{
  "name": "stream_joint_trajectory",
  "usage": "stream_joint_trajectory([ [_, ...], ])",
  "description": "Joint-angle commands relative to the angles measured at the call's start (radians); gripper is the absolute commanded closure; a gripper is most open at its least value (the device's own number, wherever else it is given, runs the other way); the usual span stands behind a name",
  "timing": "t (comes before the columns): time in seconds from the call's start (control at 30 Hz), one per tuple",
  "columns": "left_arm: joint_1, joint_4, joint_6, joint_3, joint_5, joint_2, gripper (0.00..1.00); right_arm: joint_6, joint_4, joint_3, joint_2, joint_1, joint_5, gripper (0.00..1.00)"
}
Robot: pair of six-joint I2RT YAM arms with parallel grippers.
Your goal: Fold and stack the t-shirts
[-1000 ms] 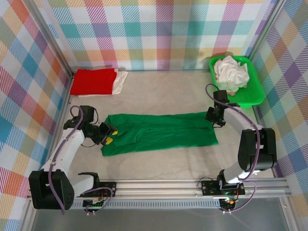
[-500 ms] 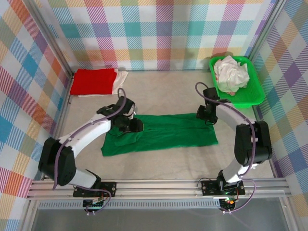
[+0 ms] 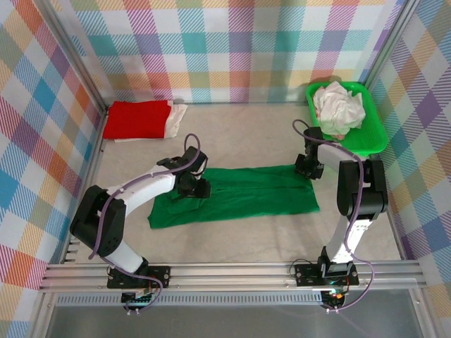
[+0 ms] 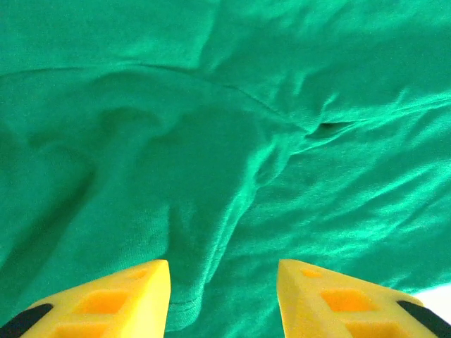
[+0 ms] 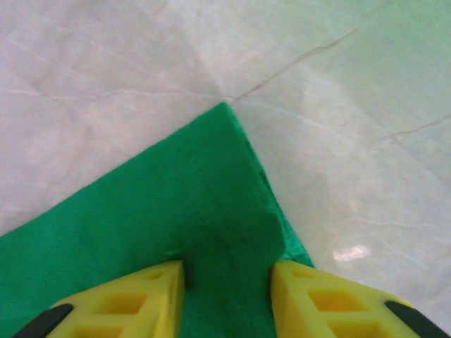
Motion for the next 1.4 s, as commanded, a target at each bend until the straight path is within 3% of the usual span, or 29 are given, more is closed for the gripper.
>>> stream_joint_trajectory([
  [0.0, 0.011, 0.009, -0.018, -0.042, -0.041, 0.002, 0.56, -0.005, 0.02, 0.044, 0.036, -0.003, -0.088, 0.66],
  [0.3, 0.044, 0.038, -0.042, -0.106, -0.064, -0.033, 0.56, -0.006, 0.034, 0.048, 0.012, -0.02, -0.084, 0.98],
  [0.57, 0.15, 0.07, -0.152, -0.223, -0.076, 0.014, 0.68, -0.022, -0.025, 0.118, -0.064, -0.034, -0.051, 1.0],
  [0.73, 0.174, 0.066, -0.161, -0.253, -0.09, 0.02, 0.71, -0.009, -0.05, 0.157, -0.074, -0.047, -0.049, 1.0],
  [0.83, 0.182, 0.066, -0.159, -0.264, -0.097, 0.029, 0.72, -0.006, -0.045, 0.175, -0.06, -0.054, -0.053, 0.98],
  [0.87, 0.185, 0.068, -0.163, -0.267, -0.093, 0.032, 0.72, -0.005, -0.044, 0.183, -0.052, -0.057, -0.059, 0.92],
  [0.93, 0.198, 0.065, -0.175, -0.267, -0.071, 0.041, 0.72, -0.005, -0.047, 0.21, -0.035, -0.06, -0.069, 1.0],
  [1.1, 0.206, 0.071, -0.179, -0.27, -0.055, 0.054, 0.73, -0.006, -0.012, 0.249, 0.003, -0.062, -0.067, 1.0],
  [1.17, 0.206, 0.065, -0.18, -0.266, -0.057, 0.055, 0.73, -0.006, -0.011, 0.274, 0.029, -0.063, -0.052, 0.75],
  [1.23, 0.206, 0.055, -0.183, -0.262, -0.065, 0.046, 0.73, -0.009, -0.043, 0.318, 0.061, -0.066, -0.06, 0.59],
  [1.27, 0.206, 0.05, -0.183, -0.261, -0.069, 0.036, 0.72, -0.009, -0.046, 0.325, 0.064, -0.067, -0.062, 0.54],
  [1.37, 0.206, 0.03, -0.188, -0.257, -0.094, -0.016, 0.7, -0.009, -0.029, 0.307, 0.038, -0.064, -0.078, 0.52],
])
